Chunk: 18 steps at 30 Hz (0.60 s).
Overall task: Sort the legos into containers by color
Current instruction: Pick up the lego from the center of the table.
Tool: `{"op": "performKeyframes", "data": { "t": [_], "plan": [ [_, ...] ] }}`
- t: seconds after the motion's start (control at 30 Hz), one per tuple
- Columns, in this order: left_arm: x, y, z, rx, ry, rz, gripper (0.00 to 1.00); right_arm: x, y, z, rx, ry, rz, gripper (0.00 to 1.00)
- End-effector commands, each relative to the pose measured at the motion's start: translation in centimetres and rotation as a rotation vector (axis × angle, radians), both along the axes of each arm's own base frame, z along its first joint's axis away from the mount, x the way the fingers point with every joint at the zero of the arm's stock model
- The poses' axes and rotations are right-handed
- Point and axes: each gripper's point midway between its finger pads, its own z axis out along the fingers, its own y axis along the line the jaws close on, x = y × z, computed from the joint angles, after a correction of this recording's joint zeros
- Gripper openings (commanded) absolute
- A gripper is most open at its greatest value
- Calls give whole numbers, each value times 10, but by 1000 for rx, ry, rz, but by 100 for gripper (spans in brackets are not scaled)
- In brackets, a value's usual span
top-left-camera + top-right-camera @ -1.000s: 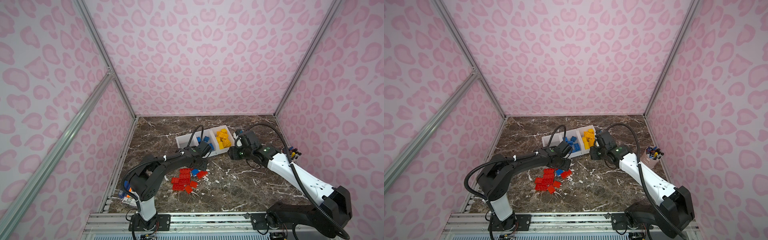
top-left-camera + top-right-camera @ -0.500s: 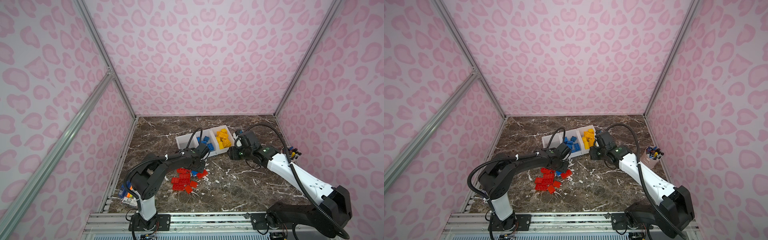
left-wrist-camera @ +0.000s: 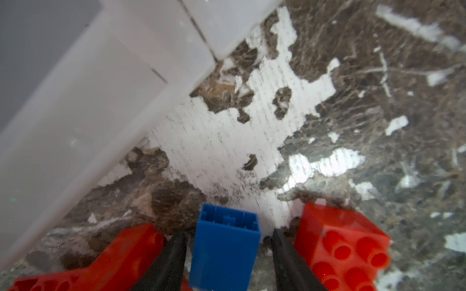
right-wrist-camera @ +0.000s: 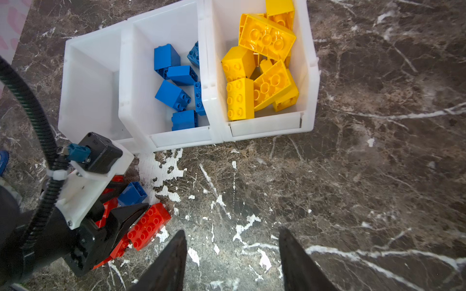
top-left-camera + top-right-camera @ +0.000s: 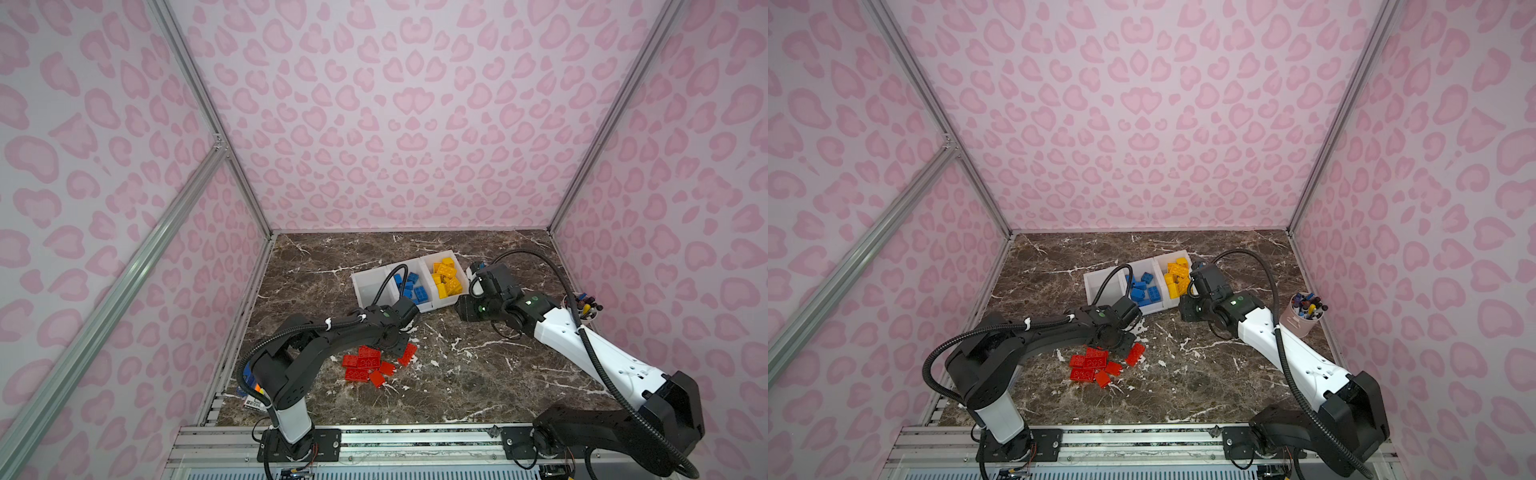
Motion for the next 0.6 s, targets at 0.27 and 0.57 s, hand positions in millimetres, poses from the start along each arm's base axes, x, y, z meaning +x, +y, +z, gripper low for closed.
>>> {"op": "performKeyframes", "data": {
  "t": [0.27, 0.57],
  "plan": [
    [10, -2, 5, 25, -24, -12, 27, -3, -4, 2, -3, -9, -12, 59],
    [7, -27, 53, -87, -71, -39, 24, -4, -12, 13, -18, -33, -32, 59]
  ]
}}
